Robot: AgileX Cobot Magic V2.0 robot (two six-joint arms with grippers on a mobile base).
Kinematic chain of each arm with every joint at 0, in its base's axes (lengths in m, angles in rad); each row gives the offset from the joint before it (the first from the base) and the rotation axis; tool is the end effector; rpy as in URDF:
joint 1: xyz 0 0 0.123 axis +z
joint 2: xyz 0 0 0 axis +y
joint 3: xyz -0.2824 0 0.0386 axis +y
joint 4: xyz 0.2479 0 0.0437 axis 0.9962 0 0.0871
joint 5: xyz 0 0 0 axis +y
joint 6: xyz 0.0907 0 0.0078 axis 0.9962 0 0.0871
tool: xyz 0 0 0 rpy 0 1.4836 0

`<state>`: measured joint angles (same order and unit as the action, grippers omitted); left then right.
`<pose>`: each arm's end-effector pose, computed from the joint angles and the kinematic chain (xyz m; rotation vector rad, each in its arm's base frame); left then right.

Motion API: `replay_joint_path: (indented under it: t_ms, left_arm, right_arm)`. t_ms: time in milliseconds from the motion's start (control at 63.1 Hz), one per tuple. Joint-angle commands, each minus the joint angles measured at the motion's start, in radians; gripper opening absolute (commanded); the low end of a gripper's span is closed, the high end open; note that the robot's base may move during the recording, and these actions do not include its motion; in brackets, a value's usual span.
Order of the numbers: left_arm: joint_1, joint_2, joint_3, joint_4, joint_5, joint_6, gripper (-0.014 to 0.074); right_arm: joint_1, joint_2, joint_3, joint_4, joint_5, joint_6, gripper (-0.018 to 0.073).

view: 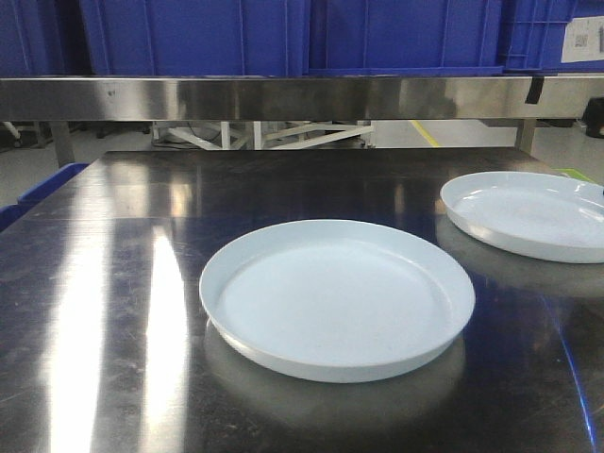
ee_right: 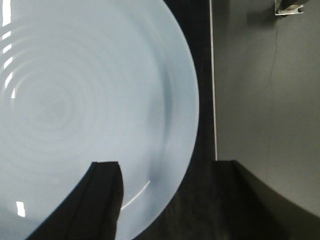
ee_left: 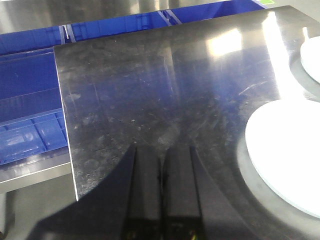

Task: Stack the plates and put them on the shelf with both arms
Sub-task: 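Move the right gripper to the rim of the other plate and grip it, then lift the gripped plate with the right gripper and lower it onto the centered plate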

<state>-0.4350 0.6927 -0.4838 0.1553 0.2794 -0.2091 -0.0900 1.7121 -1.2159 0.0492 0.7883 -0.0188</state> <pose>0.1311 -0.0566 0.2890 0.3416 1.9493 -0.2810 0.3488 -0.0283 0.2328 0.1373 2.7630 0.0288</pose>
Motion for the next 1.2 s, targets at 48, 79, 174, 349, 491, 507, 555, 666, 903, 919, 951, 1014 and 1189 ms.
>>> replay_joint_path:
  t_ms: [48, 79, 174, 349, 491, 507, 555, 666, 903, 919, 951, 1014, 1189]
  left_arm:
    - [0.002, -0.003, -0.030, 0.003, -0.084, -0.010, 0.0084]
    - [0.002, -0.003, -0.030, 0.003, -0.084, -0.010, 0.0084]
    - [0.002, -0.003, -0.030, 0.005, -0.084, -0.010, 0.0084]
    - [0.002, -0.003, -0.030, 0.005, -0.084, -0.010, 0.0084]
    - [0.002, -0.003, -0.030, 0.005, -0.084, -0.010, 0.0084]
    - [0.002, -0.003, -0.030, 0.005, -0.084, -0.010, 0.0084]
    - [0.002, -0.003, -0.030, 0.005, -0.084, -0.010, 0.0084]
    - [0.002, -0.003, -0.030, 0.005, -0.084, -0.010, 0.0084]
    - [0.002, -0.003, -0.030, 0.005, -0.084, -0.010, 0.0084]
    - [0.002, -0.003, -0.030, 0.005, -0.084, -0.010, 0.0084]
    - [0.002, -0.003, -0.030, 0.005, -0.084, -0.010, 0.0084]
    - [0.002, -0.003, -0.030, 0.005, -0.084, -0.010, 0.0084]
    - [0.002, -0.003, -0.030, 0.005, -0.084, -0.010, 0.0084]
  right_arm:
    - [-0.004, -0.007, -0.035, -0.003, -0.059, -0.005, 0.0487]
    - [-0.004, 0.000, -0.035, -0.003, -0.063, -0.005, 0.0487]
    - [-0.004, 0.009, -0.035, -0.003, -0.070, -0.005, 0.0487]
    - [-0.004, 0.011, -0.035, -0.005, -0.074, -0.022, 0.0360]
    - [-0.004, 0.026, -0.035, -0.006, -0.079, -0.024, 0.0237]
    - [-0.004, 0.027, -0.035, -0.006, -0.078, -0.024, 0.0228]
    - [-0.004, 0.031, -0.035, -0.006, -0.074, -0.024, 0.0205]
    - [-0.004, 0.034, -0.035, -0.007, -0.064, -0.024, 0.0139]
    - [-0.004, 0.018, -0.035, -0.007, -0.050, -0.024, 0.0056]
    - [-0.004, 0.015, -0.035, -0.007, -0.048, -0.024, 0.0056]
    - [-0.004, 0.005, -0.036, -0.007, -0.048, -0.024, 0.0056]
    - [-0.004, -0.024, -0.039, -0.007, -0.049, -0.024, 0.0056]
    - [-0.004, -0.133, -0.067, -0.003, -0.031, -0.024, 0.0056]
